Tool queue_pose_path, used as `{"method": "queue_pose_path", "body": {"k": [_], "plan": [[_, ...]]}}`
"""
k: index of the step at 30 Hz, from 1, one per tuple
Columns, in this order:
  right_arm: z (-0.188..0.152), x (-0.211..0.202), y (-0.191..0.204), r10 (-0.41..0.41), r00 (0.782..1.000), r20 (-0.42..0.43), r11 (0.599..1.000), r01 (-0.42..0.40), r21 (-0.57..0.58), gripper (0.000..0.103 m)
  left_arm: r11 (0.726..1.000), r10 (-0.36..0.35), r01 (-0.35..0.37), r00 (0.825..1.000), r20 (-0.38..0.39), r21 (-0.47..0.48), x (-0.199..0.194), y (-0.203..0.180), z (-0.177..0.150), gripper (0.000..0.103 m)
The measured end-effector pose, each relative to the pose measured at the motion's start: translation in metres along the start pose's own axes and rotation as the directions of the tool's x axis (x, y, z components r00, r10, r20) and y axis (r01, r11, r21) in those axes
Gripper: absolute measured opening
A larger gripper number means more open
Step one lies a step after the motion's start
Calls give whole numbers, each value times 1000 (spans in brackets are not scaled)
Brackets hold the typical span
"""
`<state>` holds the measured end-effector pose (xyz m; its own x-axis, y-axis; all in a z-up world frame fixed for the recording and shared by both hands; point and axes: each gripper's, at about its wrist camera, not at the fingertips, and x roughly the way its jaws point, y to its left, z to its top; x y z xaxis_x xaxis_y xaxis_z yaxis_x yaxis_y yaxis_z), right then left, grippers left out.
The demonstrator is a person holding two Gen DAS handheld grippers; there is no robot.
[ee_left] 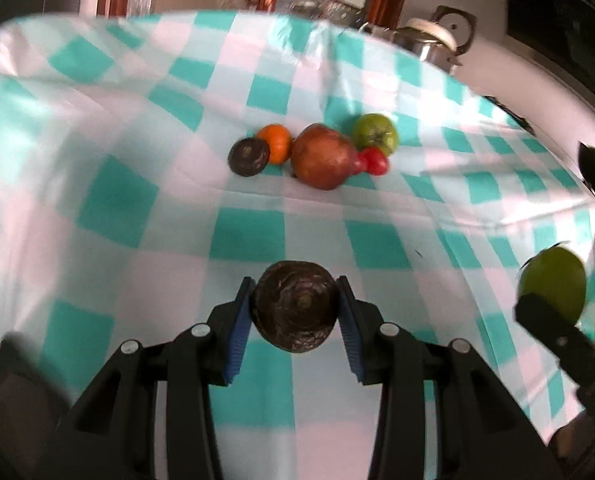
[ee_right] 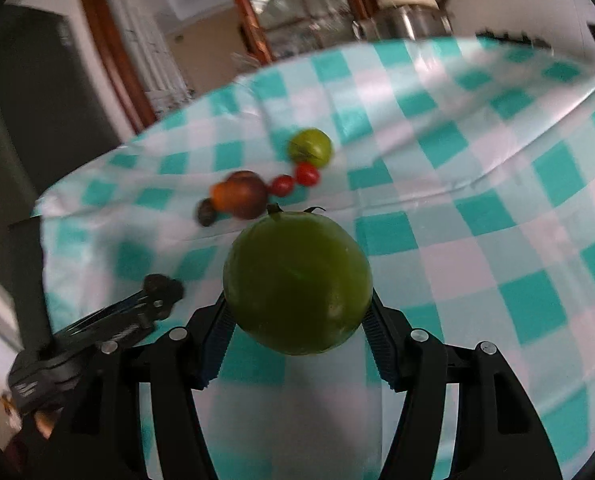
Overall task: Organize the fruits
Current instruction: 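Carry both fruits over the white box and open both tools to release them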
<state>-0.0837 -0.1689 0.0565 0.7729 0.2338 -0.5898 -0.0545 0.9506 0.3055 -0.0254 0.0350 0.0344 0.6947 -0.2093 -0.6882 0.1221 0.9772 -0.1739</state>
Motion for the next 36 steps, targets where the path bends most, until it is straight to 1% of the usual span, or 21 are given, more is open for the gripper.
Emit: {"method": "queue_pose_path", "body": {"k": [2,6,9,12,14,16,19,20,22,23,26,29,30,32,33,35,36], "plan": [[-9,-31,6,3,1000,28,999,-2,-41,60,1000,-6,5,999,34,29,-21,-8,-11,41],[-32,-87,9,3,998,63,995,3,-99,60,996,-50,43,994,97,80,-63,-28,-31,41],[-46,-114,6,-13,997,81,992,23,-122,60,991,-85,72,990,114,110,-83,-44,-44,41],[-63,-141,-4,-39,995,95,990,52,-130,60,980,-131,111,985,116,168,-101,-67,-55,41],[-74,-158,-15,-68,992,107,989,81,-124,60,967,-155,124,980,126,221,-112,-85,-62,41],[-88,-176,-28,-100,988,117,987,113,-114,60,951,-188,150,975,121,270,-120,-104,-71,41],[-103,-199,-46,-161,978,134,979,176,-104,60,920,-235,196,969,78,339,-125,-131,-83,41],[-108,-206,-52,-180,974,138,976,194,-98,60,906,-248,210,967,59,368,-126,-142,-88,41],[-120,-222,-68,-219,965,146,971,230,-66,60,871,-276,241,961,21,427,-127,-164,-100,41],[-125,-229,-78,-238,960,148,968,247,-45,60,858,-288,256,958,4,445,-128,-172,-105,41],[-144,-250,-107,-303,942,142,953,302,28,60,798,-324,314,943,-72,514,-127,-204,-123,41],[-167,-268,-140,-376,920,109,925,367,98,60,715,-358,381,920,-162,586,-128,-238,-146,41],[-171,-270,-147,-391,915,99,918,380,111,60,674,-366,409,908,-203,614,-129,-253,-157,41],[-189,-278,-171,-445,894,46,888,434,153,60,598,-377,459,885,-274,657,-130,-279,-176,41],[-195,-279,-177,-460,888,28,878,450,163,60,568,-379,478,875,-302,670,-131,-288,-185,41],[-211,-281,-201,-499,866,-39,846,496,197,60,496,-379,517,852,-362,697,-133,-309,-207,41],[-216,-281,-209,-510,858,-64,834,511,208,60,451,-376,544,835,-403,707,-132,-322,-220,41]]}}
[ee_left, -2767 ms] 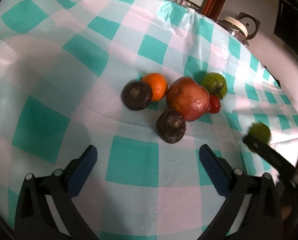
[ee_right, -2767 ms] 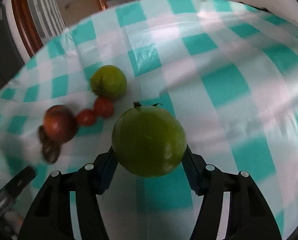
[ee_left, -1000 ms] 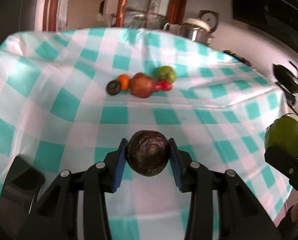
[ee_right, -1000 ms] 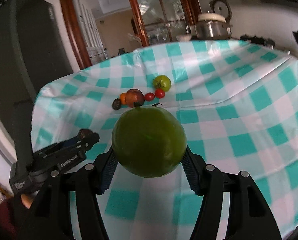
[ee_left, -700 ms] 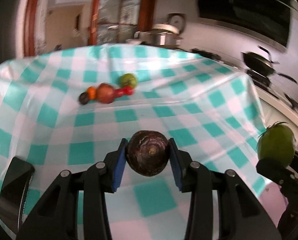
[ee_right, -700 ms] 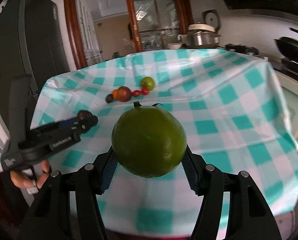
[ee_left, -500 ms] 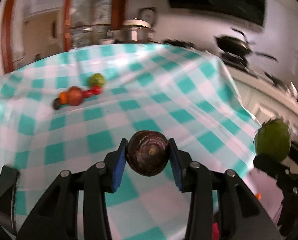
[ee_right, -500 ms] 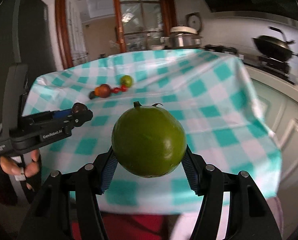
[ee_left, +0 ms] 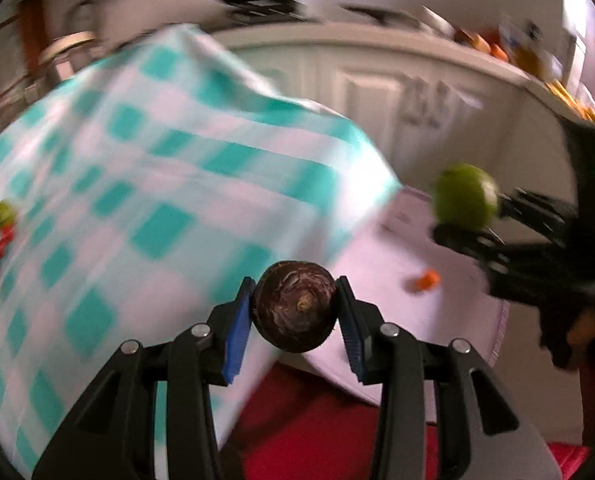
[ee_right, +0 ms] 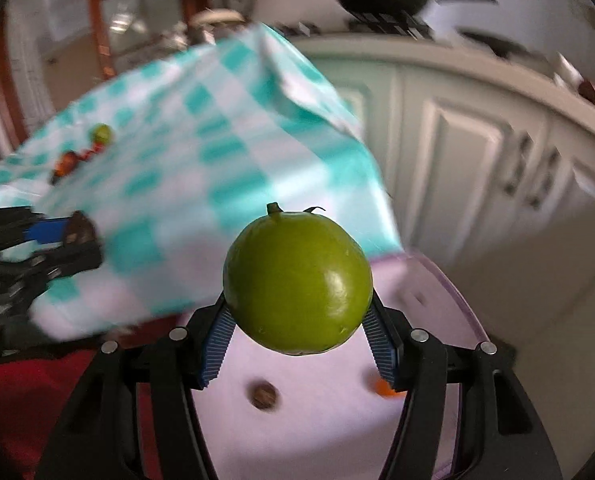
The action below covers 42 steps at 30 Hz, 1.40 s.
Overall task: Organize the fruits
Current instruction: 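Carry both fruits over the white box and open both tools to release them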
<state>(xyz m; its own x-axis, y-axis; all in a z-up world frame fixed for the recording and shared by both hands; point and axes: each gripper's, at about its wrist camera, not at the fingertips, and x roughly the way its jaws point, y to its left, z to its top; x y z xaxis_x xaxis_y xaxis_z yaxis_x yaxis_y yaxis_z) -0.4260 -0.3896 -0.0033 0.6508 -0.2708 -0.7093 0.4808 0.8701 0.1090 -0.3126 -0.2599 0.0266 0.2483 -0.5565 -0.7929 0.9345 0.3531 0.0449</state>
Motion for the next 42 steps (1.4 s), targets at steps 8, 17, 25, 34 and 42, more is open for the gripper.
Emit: {"method": "queue_pose_path", "body": {"k": [8,17,25,34,42], "plan": [[-20,78,-54,-107,964,-244,994,102,-33,60,973,-138,180,955,-263,142,91,-70,-4,41],[-39,179,-68,-139,841,-522,990,103,-98,56,984,-115,170,851,-512,62,215,-73,-26,41],[-46,206,-69,-148,808,-570,989,130,-71,39,990,-54,118,810,-584,72,259,-68,-46,41],[-51,178,-77,-80,833,-548,988,138,66,65,986,-133,169,815,-563,12,258,-50,-45,71],[-5,65,-83,-189,945,-266,962,233,145,75,952,-236,279,932,-275,129,159,-49,-29,77]]}}
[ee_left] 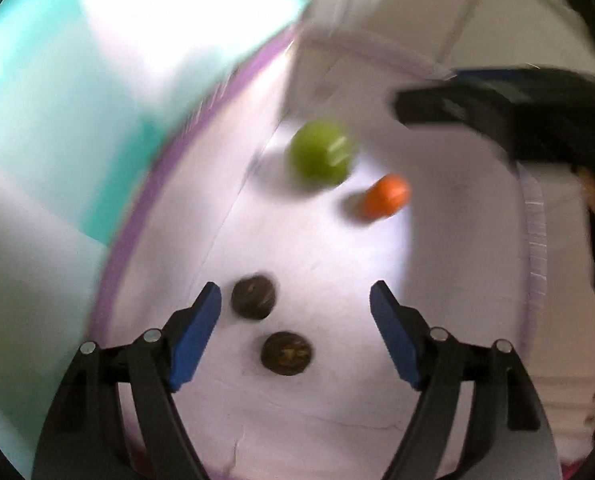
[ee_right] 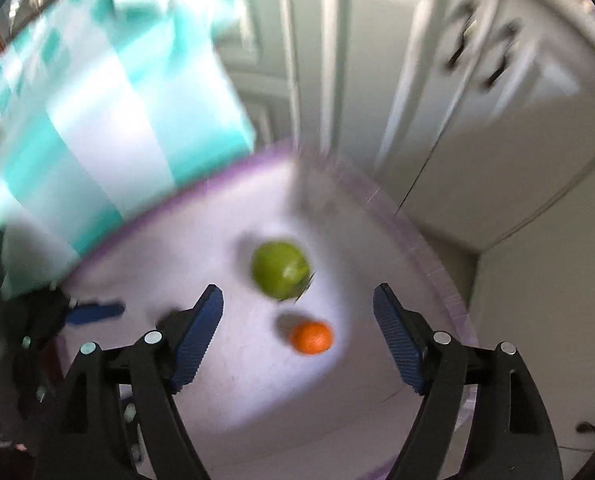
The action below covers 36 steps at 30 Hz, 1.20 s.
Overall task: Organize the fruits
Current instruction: 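Carry both fruits over the white box and open both tools to release them, then move both open tools back over the remaining fruit on the cloth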
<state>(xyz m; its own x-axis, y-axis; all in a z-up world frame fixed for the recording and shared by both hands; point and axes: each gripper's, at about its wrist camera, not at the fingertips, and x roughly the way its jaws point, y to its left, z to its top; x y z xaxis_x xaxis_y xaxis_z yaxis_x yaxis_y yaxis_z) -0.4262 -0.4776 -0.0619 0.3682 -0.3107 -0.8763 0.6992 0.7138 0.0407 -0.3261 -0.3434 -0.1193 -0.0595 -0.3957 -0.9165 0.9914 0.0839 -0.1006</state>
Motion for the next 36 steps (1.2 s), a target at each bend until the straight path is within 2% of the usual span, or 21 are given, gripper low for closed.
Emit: {"method": "queue_pose_path", "body": {"k": [1,3,5,6,9,11,12,15,17,18,19,20,22,24,25,27,28,30,31,34,36], "plan": [[5,-16,1,0,998,60,1000,-1,7,75,999,-8,5,998,68,42,-21,-10,-1,77],[13,-54,6,35,980,195,999,-38,12,77,993,25,-57,959,282,104,-83,-19,-11,84],[19,-99,16,113,932,343,993,-112,-22,86,988,82,-132,889,451,80,-132,-18,-24,96],[24,-122,33,162,891,424,987,-153,-55,89,986,124,-162,835,536,24,-163,-4,-34,101],[36,-151,82,281,814,508,959,-256,-121,89,958,287,-200,731,619,-207,-220,49,-56,101],[43,-151,126,387,778,496,921,-349,-171,89,916,383,-196,687,618,-350,-249,91,-74,101],[45,-149,148,424,771,475,905,-382,-188,89,870,463,-205,653,599,-449,-268,123,-91,101],[56,-134,232,476,805,355,876,-398,-272,89,742,623,-251,602,500,-622,-303,183,-119,101],[59,-117,293,493,821,287,851,-387,-356,89,603,742,-302,552,381,-738,-322,226,-141,101],[64,-109,311,495,828,264,844,-387,-371,89,507,799,-320,522,298,-800,-330,254,-157,101],[62,-95,332,500,837,221,833,-395,-388,89,412,837,-319,503,215,-854,-336,282,-174,101],[65,-87,353,513,837,190,820,-412,-397,89,349,853,-306,496,164,-886,-340,302,-186,101],[74,-69,388,539,830,144,795,-444,-414,89,174,874,-246,485,35,-953,-355,347,-226,101],[85,-51,416,540,832,128,792,-452,-410,89,55,877,-187,478,-42,-981,-362,375,-256,101],[96,-42,436,545,830,117,793,-464,-396,89,22,880,-156,472,-55,-988,-363,382,-268,101],[120,-28,470,573,816,80,780,-512,-360,89,-18,888,-124,454,-73,-992,-363,395,-287,101],[129,-27,481,580,811,72,778,-525,-345,89,-29,885,-122,458,-82,-992,-359,392,-287,101],[151,-21,512,590,806,51,776,-548,-312,89,-26,873,-101,482,-72,-995,-353,392,-288,101],[163,-13,535,596,802,36,772,-561,-300,89,-34,874,-101,480,-79,-994,-352,393,-290,101],[187,-1,592,584,811,28,778,-549,-305,89,-76,882,-98,457,-113,-992,-350,398,-294,101],[200,7,625,565,824,32,787,-528,-318,89,-98,876,-75,467,-122,-992,-347,401,-301,101]]}}
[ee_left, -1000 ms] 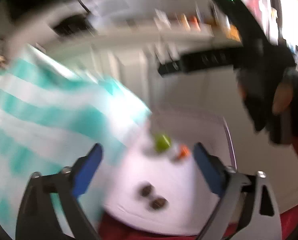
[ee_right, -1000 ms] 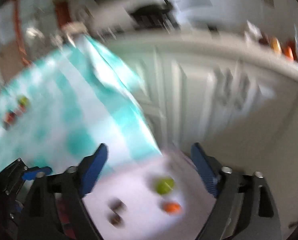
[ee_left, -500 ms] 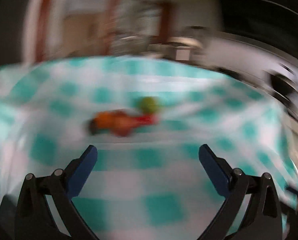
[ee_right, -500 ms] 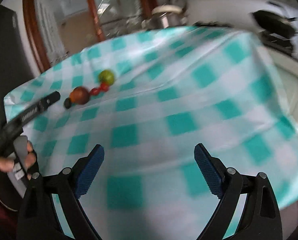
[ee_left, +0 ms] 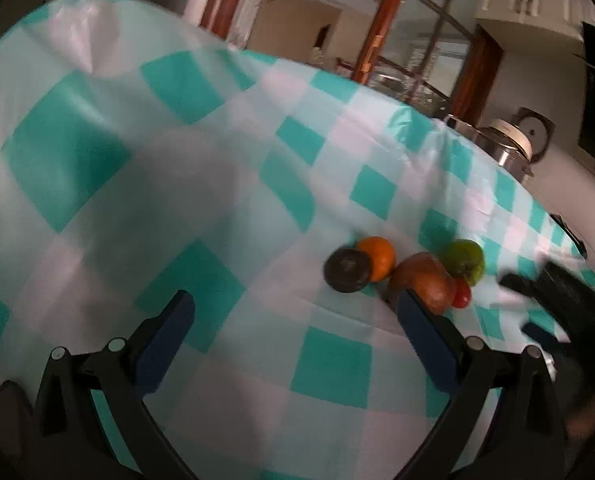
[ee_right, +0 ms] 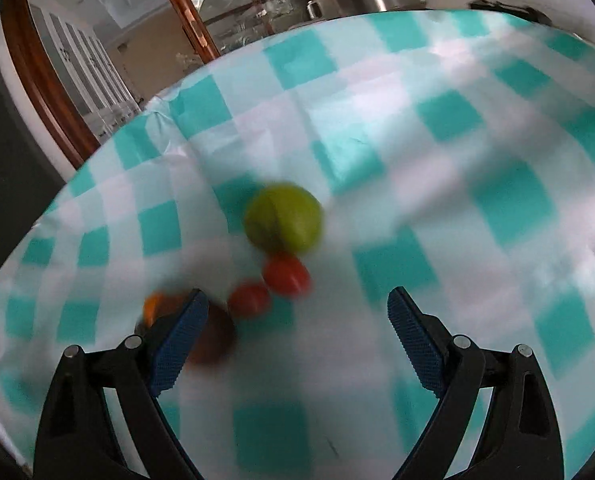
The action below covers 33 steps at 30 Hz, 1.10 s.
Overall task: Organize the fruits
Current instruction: 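Move both open tools back over the remaining fruit on the cloth, then grasp a green tomato with the right tool while the left tool grasps a dark brown fruit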
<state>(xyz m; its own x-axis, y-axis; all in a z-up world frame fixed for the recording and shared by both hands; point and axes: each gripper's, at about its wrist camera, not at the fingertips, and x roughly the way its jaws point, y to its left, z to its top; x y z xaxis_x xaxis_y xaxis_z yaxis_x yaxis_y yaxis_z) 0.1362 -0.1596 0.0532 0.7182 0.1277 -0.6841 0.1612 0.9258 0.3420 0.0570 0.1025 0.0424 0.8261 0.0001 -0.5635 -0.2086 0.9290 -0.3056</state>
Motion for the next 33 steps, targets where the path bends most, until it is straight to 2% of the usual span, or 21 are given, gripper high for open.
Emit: {"method": "queue_pose_path", "body": {"k": [4,8,13,17,18,19,22,26,30,33], "plan": [[30,51,23,-80,996,-32,997,79,-23,89,1000,0,0,1000,-12,-5,-2,1,-8,101],[39,78,28,-137,988,-71,990,134,-47,88,1000,0,0,1000,-27,-5,0,-1,-12,101],[33,101,22,-188,974,-129,981,180,-71,72,1000,2,-3,999,-37,-10,1,-2,-17,101],[31,106,22,-199,976,-91,975,187,-123,69,1000,-1,0,999,-44,-12,2,-3,-20,101],[31,107,22,-197,977,-87,974,185,-134,65,1000,-3,2,999,-47,-11,3,-4,-20,101],[33,106,21,-177,981,-83,976,164,-143,64,1000,-6,5,999,-49,-9,3,-5,-21,101],[35,87,1,-89,994,-64,995,85,-58,64,1000,-24,24,998,-52,-13,2,-4,-22,101],[20,25,-34,-24,999,37,1000,25,-3,64,999,-33,33,997,-65,-10,3,-5,-23,101],[-30,-44,-85,-3,997,73,999,0,40,64,998,-30,35,994,-102,43,7,-14,-26,101],[-68,-70,-104,2,998,63,998,-6,62,64,996,-29,38,992,-121,75,8,-19,-27,101]]}}
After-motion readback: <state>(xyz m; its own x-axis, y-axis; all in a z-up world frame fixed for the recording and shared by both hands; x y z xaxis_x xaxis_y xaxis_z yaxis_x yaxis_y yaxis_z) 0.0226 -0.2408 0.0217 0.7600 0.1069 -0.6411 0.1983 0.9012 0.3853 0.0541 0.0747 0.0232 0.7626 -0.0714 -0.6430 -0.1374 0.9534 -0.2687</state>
